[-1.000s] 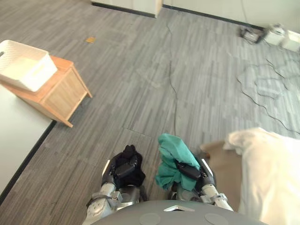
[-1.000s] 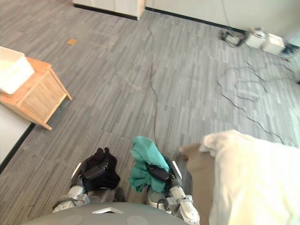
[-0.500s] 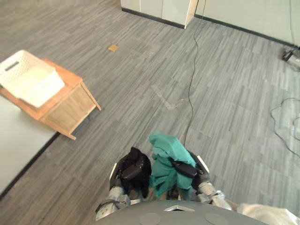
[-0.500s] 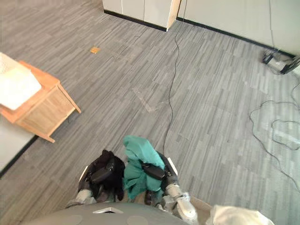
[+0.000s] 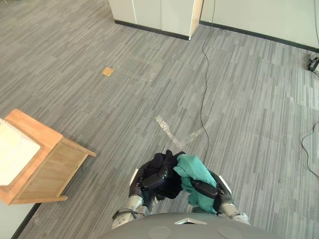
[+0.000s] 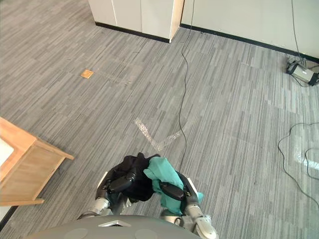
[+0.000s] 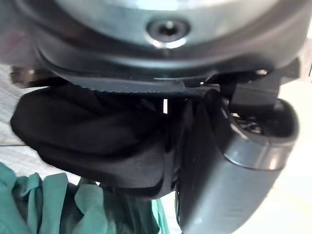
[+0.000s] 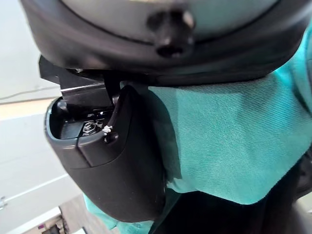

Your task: Tidy up the quilt and then pick up the clothes from the bed and put them into the laundry hamper

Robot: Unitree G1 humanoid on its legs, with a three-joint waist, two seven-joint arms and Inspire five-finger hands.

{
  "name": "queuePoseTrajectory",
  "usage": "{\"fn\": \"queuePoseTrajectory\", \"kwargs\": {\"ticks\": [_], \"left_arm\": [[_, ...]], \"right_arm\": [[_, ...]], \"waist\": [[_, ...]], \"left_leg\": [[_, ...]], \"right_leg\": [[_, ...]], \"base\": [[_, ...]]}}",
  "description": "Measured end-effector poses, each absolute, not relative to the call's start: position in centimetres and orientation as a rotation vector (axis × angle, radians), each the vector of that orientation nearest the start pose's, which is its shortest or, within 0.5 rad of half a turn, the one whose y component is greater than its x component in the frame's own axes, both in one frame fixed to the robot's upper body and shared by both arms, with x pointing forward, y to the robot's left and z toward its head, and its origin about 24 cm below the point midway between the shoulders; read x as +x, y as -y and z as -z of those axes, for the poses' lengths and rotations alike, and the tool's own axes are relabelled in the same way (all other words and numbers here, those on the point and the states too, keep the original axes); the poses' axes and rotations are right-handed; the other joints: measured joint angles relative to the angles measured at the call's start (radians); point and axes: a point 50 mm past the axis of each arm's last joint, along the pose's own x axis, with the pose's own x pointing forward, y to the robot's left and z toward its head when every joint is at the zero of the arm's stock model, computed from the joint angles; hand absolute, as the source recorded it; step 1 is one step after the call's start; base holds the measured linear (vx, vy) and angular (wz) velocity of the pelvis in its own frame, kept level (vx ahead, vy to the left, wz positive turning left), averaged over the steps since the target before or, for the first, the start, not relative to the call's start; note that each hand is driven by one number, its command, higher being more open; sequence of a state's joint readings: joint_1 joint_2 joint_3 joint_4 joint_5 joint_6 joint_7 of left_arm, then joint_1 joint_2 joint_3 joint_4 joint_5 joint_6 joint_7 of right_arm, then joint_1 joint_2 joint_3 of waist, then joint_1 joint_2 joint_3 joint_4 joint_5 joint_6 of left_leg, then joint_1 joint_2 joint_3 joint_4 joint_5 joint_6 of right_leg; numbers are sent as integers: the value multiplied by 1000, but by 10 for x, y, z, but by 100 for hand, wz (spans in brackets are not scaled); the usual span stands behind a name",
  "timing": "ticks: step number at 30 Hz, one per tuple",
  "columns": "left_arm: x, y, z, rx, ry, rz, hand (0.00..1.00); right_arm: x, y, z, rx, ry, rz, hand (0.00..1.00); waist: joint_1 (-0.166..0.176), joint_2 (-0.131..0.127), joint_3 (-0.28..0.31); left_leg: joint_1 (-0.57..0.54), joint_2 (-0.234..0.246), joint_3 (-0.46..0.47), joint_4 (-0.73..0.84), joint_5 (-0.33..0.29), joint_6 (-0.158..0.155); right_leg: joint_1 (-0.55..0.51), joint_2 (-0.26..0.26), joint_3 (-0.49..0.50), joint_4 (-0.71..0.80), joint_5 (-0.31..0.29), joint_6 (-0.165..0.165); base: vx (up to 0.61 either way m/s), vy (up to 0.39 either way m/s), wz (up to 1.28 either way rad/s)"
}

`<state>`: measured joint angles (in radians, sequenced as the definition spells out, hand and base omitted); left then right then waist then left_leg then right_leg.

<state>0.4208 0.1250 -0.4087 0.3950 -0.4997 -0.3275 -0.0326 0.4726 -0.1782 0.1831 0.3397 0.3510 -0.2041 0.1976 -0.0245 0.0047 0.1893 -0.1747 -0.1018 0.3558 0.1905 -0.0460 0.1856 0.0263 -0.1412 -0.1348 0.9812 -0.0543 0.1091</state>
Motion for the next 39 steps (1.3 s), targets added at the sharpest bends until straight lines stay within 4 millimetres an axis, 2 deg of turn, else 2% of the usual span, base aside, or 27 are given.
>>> {"fn": "queuePoseTrajectory", "kwargs": {"ticks": [1,2,5,6,8,9,10,12,13,14,15,17,18,19,22,24,26,27,29,30,31,32,33,34,35,36,39], "left_arm": [[101,-121,96,-366,-564,40,0],[100,-124,102,-348,-594,20,0],[98,-129,106,-323,-630,6,0],[98,-129,106,-321,-632,9,0],[97,-128,107,-323,-650,13,0],[94,-129,108,-324,-660,9,0],[89,-130,109,-326,-671,-1,0],[83,-134,108,-329,-673,-23,0],[75,-138,109,-328,-685,-48,0],[76,-139,110,-336,-689,-68,0],[76,-137,109,-352,-681,-83,0],[79,-128,106,-413,-653,-87,0],[80,-127,106,-414,-652,-77,0],[83,-129,105,-413,-636,-58,0],[87,-133,103,-423,-613,-49,0],[92,-134,102,-423,-603,-46,0],[94,-133,102,-424,-611,-35,0],[98,-132,102,-424,-606,-32,0],[98,-129,107,-444,-634,-39,0],[98,-129,109,-452,-638,-50,0],[98,-133,113,-448,-653,-67,0],[97,-140,114,-431,-657,-76,0],[98,-143,115,-410,-656,-76,0],[97,-150,116,-359,-666,-71,0],[95,-156,118,-327,-682,-78,0],[95,-158,118,-316,-686,-79,0],[105,-168,115,-281,-661,-86,0]], "right_arm": [[98,168,92,213,-587,-114,0],[99,167,91,201,-574,-125,0],[103,159,85,224,-523,-113,0],[103,158,83,226,-516,-105,0],[97,147,75,255,-495,-89,0],[95,143,73,266,-493,-93,0],[92,136,70,287,-489,-101,0],[92,122,67,311,-484,-156,0],[91,113,66,323,-490,-200,0],[95,113,66,308,-491,-224,0],[98,114,66,297,-485,-234,0],[111,133,62,225,-451,-232,0],[112,140,64,213,-455,-216,0],[117,153,69,197,-456,-165,0],[120,191,72,144,-411,-81,0],[117,207,73,99,-405,-56,0],[116,214,75,75,-413,-52,0],[116,212,82,77,-441,-48,0],[117,207,88,87,-463,-54,0],[118,206,89,86,-468,-59,0],[121,199,93,109,-489,-67,0],[121,191,95,132,-500,-80,0],[121,187,96,145,-501,-86,0],[118,183,98,161,-507,-89,0],[114,183,99,164,-515,-93,0],[112,184,99,164,-515,-91,0],[103,186,97,165,-494,-63,0]], "waist": [[-11,1,-1],[-15,8,-4],[-50,6,-5],[-54,9,-6],[-46,10,-14],[-37,13,-18],[-31,15,-26],[-30,15,-43],[-20,-3,-72],[-18,17,-76],[-18,36,-79],[8,95,-72],[17,97,-71],[26,83,-70],[43,69,-70],[45,57,-72],[51,66,-76],[80,60,-83],[106,41,-118],[104,42,-118],[98,45,-117],[84,30,-103],[77,22,-91],[60,15,-75],[43,12,-69],[36,9,-68],[-15,-4,-55]], "left_leg": [[43,-12,-33,-8,-23,-6],[105,-18,-83,-19,-43,-8],[221,-30,-270,-51,-89,-23],[235,-30,-311,-56,-98,-28],[288,-18,-446,-48,-156,-59],[296,-11,-470,-33,-180,-70],[317,3,-512,10,-237,-104],[365,38,-566,66,-331,-146],[393,58,-567,104,-376,-180],[373,103,-534,242,-397,-204],[337,132,-515,342,-389,-208],[142,259,-398,753,-226,-243],[113,279,-360,786,-233,-237],[63,285,-286,789,-248,-225],[-41,238,-100,614,-270,-245],[-74,176,97,364,-246,-223],[-92,138,210,211,-186,-191],[-92,106,223,142,-91,-43],[-76,77,220,112,-91,37],[-67,77,213,112,-97,53],[-9,67,183,83,-102,53],[74,57,137,40,-116,31],[116,55,109,24,-121,22],[191,55,48,-5,-124,16],[250,55,-16,-28,-125,13],[268,55,-42,-34,-125,12],[325,60,-253,-36,-147,-28]], "right_leg": [[-52,-6,6,71,-30,-28],[-114,-9,-6,89,-93,-34],[-248,-10,-25,-77,-200,-38],[-275,-17,-29,-138,-202,-37],[-332,-43,-2,-495,-156,-3],[-332,-44,16,-576,-127,-3],[-339,-46,57,-685,-72,4],[-346,-49,66,-695,-8,-9],[-354,-55,57,-626,41,-7],[-340,-41,11,-519,0,-4],[-315,-28,-19,-509,-34,-13],[-174,38,-109,-577,-96,-49],[-130,42,-129,-613,-100,-56],[-52,36,-163,-690,-101,-59],[139,30,-265,-882,-96,-48],[240,31,-368,-980,-92,-6],[284,49,-417,-1004,-107,26],[311,52,-423,-999,-131,55],[273,18,-395,-914,-131,61],[253,8,-379,-843,-130,62],[186,-40,-357,-587,-113,75],[82,-86,-304,-283,-46,76],[37,-95,-276,-150,-51,68],[-36,-123,-273,26,-77,22],[-115,-140,-268,84,-102,-12],[-144,-143,-255,77,-105,-18],[-267,-122,-114,-207,-121,-18]], "base": [[797,29,100],[764,-1,122],[656,-114,154],[713,-250,199],[582,-290,173],[579,-368,136],[605,-444,123],[633,-518,113],[628,-551,90],[613,-540,87],[565,-505,87],[606,-520,76],[540,-421,69],[352,-300,68],[488,-348,85],[481,-256,116],[452,-181,81],[460,-102,31],[514,-35,19],[581,50,35],[601,78,57],[602,52,71],[567,-29,114],[508,-116,145],[479,-149,148],[448,-193,167],[433,-280,206]]}}
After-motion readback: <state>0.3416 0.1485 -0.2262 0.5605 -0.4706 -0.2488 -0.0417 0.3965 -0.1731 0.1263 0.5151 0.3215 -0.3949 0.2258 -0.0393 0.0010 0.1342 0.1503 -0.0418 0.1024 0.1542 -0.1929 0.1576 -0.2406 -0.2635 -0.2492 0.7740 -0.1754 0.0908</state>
